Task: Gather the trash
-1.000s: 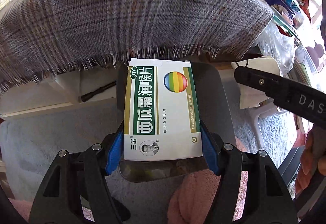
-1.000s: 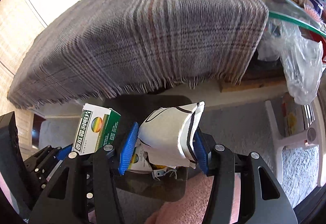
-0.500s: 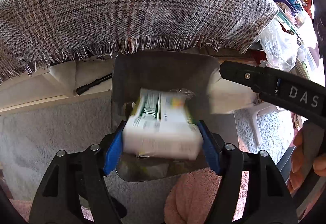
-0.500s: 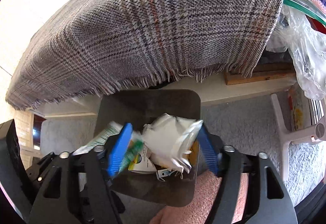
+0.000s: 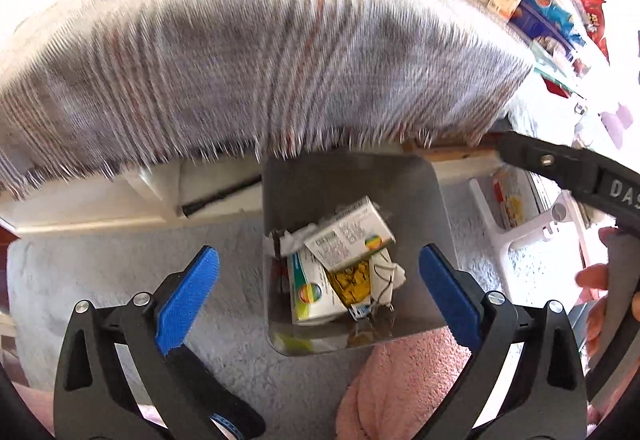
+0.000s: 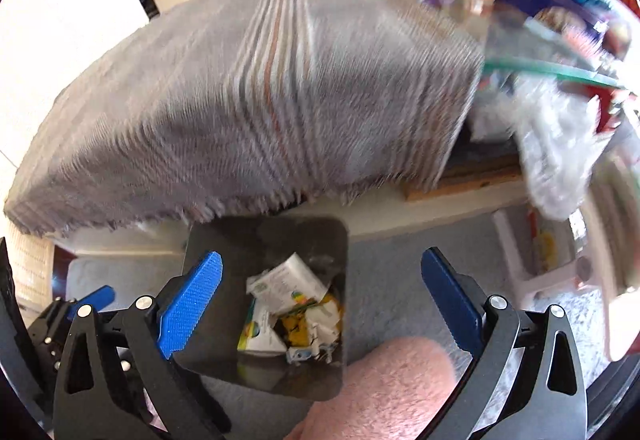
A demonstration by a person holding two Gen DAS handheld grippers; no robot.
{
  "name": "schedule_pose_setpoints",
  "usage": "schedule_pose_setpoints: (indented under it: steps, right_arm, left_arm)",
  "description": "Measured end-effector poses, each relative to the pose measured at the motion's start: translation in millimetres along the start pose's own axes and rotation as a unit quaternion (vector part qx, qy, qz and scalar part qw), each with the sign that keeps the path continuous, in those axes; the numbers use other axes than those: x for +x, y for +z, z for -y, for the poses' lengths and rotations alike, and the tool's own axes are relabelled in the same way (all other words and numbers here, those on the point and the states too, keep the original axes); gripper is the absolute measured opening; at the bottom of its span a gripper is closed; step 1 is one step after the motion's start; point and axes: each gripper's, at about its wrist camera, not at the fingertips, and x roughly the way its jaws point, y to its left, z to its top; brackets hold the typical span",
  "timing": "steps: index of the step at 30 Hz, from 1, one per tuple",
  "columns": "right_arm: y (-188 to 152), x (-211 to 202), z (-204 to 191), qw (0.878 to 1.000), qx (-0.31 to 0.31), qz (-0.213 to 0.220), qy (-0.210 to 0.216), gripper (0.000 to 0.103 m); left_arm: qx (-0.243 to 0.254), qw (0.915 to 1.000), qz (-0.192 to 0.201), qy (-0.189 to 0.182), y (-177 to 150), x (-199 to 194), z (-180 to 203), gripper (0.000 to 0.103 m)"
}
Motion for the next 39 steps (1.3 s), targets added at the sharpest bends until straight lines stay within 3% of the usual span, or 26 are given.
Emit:
schedule_pose_setpoints:
  steps: [4, 7, 12, 15, 23, 39]
  right_arm:
    - [15, -42, 1, 0.998, -0.006, 0.060, -0.006, 0.100]
    - [24, -73, -3, 0.994, -0.019, 0.105, -0.032, 0.100]
    - [32, -119, -8, 0.981, -0.029, 0.184, -0.045, 0.100]
    - [35, -143, -11, 0.974, -0.033, 0.219, -0.046, 0.100]
    - [37, -183, -26, 0.958, -0.044, 0.278, -0.057, 0.100]
    - [32, -212, -32, 0.946, -0.046, 0.313, -0.064, 0.100]
  left_arm:
    - [0.010, 0.9980, 0.058, 0.025, 20, -36, 0, 0.095]
    - [0.012, 0.9918, 0.119, 0.044, 39, -71, 5, 0.095]
    - [0.009, 0.9760, 0.208, 0.065, 57, -133, 5, 0.095]
    - [0.012, 0.9640, 0.246, 0.100, 64, -162, 7, 0.095]
    - [-0.001, 0.9526, 0.282, 0.114, 74, -203, 5, 0.095]
    - [0.006, 0.9408, 0.318, 0.118, 65, -235, 26, 0.095]
